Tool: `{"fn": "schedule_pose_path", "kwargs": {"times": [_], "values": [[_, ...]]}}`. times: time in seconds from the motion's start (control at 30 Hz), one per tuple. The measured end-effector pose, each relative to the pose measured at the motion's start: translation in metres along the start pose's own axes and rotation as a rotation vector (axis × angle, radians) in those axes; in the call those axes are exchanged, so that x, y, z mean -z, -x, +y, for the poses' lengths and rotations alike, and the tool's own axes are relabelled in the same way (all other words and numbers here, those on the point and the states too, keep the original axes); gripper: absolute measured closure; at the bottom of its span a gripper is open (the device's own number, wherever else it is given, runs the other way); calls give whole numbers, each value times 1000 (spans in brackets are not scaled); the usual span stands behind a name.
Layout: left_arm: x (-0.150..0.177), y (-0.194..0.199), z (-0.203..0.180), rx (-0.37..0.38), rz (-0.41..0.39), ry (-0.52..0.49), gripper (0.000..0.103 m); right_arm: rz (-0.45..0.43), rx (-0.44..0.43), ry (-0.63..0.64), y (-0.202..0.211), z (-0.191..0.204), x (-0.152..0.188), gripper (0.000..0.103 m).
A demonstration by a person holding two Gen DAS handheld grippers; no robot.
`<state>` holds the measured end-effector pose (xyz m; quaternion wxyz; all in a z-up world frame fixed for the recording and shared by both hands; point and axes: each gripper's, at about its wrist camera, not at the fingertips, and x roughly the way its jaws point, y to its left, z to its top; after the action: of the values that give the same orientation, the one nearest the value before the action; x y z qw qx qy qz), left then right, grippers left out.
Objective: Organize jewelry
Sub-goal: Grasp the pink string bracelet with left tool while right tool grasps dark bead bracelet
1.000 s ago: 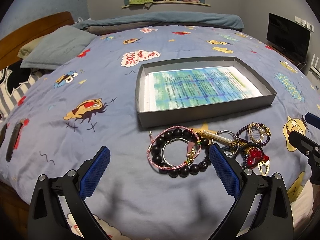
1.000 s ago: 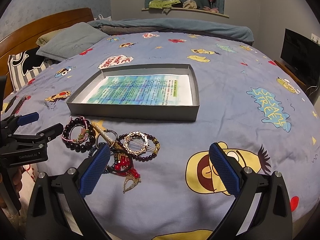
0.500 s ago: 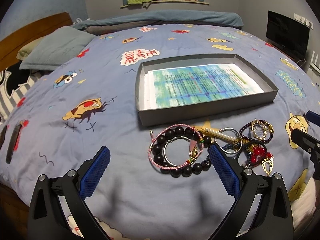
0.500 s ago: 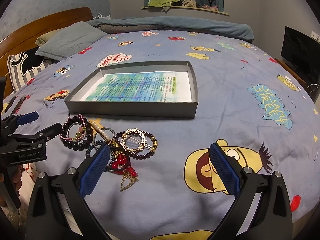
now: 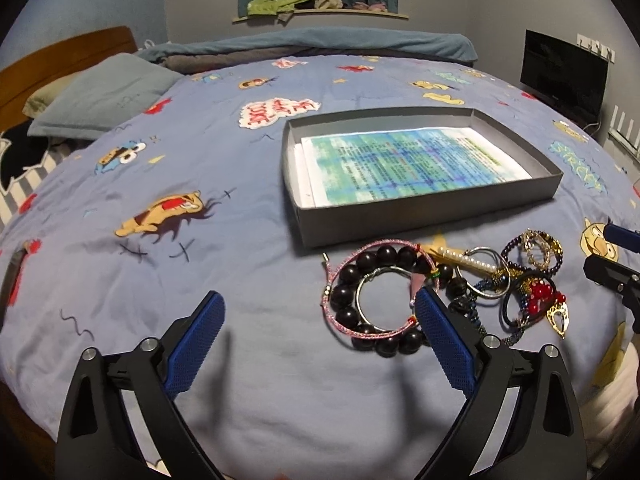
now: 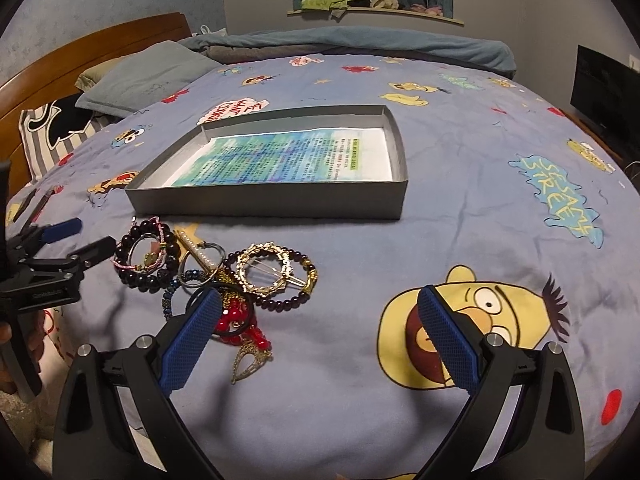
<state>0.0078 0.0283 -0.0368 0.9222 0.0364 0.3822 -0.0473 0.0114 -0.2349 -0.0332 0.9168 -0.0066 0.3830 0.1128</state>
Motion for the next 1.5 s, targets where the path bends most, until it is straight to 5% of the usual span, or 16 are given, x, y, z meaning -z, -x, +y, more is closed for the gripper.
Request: {"fn": "schedule_pose_path", "kwargs": {"times": [0.23,0.5,0.67,0.73,1.03,1.5], "values": [[5,-7,0,60,15,5,18,3,-1,1,-2,1,3,15],[8,-3,4,120,37,19,61,-3,-2,-11,-1,-4,3,15],[11,-1,5,131,44,20,74,-6,-2,-13,-2,-6,3,16],[11,-5,6,135,53,32,82,0,-2,-14,-4,-6,3,24],[12,-11,10,161,66,57,95,26,-54,-42,-15,-8,3,61],[2,11,3,149,-41,3,100,58,-71,-52,-36,-7,-1,86]]}}
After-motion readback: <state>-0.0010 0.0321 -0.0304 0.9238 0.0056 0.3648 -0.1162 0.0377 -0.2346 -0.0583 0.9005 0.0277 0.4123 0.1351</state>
